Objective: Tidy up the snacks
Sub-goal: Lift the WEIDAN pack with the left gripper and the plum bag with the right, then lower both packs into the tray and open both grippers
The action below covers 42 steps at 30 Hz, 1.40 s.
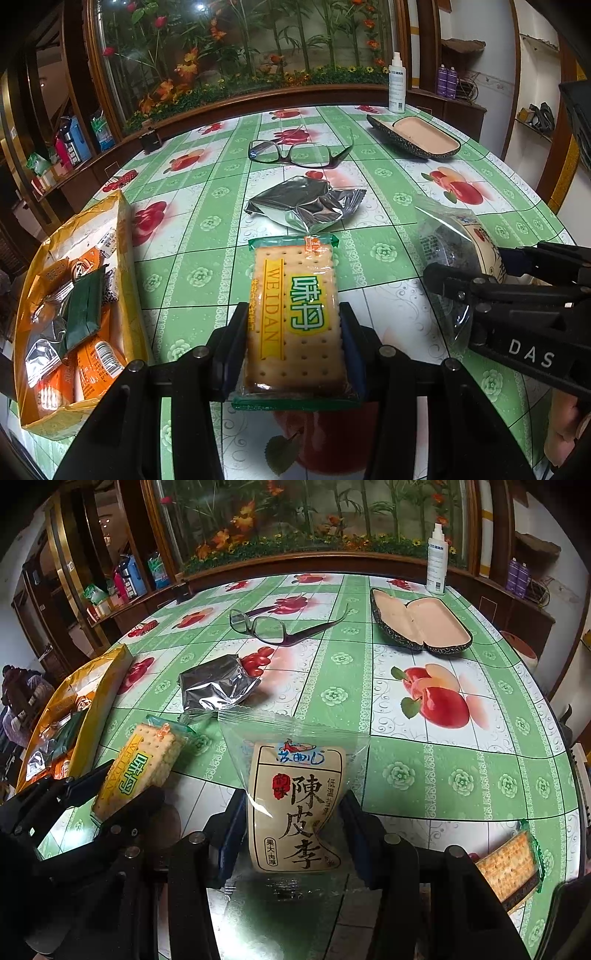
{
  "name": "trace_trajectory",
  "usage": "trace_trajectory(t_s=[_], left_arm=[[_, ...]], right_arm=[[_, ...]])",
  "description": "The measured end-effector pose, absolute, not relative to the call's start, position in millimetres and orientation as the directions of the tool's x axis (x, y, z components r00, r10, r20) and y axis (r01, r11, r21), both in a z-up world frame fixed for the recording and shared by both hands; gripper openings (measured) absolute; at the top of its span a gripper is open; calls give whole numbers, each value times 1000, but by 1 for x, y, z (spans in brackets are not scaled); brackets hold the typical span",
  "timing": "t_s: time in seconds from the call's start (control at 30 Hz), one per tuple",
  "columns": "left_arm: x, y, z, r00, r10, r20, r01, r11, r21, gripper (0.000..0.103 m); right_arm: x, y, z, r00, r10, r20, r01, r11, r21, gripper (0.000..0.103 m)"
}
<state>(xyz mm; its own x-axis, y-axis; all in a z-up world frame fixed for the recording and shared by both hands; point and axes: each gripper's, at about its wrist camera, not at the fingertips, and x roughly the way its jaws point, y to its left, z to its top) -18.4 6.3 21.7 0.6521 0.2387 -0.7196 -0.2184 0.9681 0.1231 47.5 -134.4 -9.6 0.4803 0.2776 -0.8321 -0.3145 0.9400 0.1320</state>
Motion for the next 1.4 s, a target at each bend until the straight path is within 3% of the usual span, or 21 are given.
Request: trace_trajectory(t_s=[0.77, 1.4], left_arm=[[-39, 15, 46, 694, 255, -673, -247, 963, 110, 46], [-96, 126, 83, 687, 376, -622, -481, 877, -2, 46]], right_arm=[[45, -134, 0, 529, 280, -802, -310, 943, 124, 54], [31, -55, 31, 455, 468, -758, -497, 840, 220, 54]])
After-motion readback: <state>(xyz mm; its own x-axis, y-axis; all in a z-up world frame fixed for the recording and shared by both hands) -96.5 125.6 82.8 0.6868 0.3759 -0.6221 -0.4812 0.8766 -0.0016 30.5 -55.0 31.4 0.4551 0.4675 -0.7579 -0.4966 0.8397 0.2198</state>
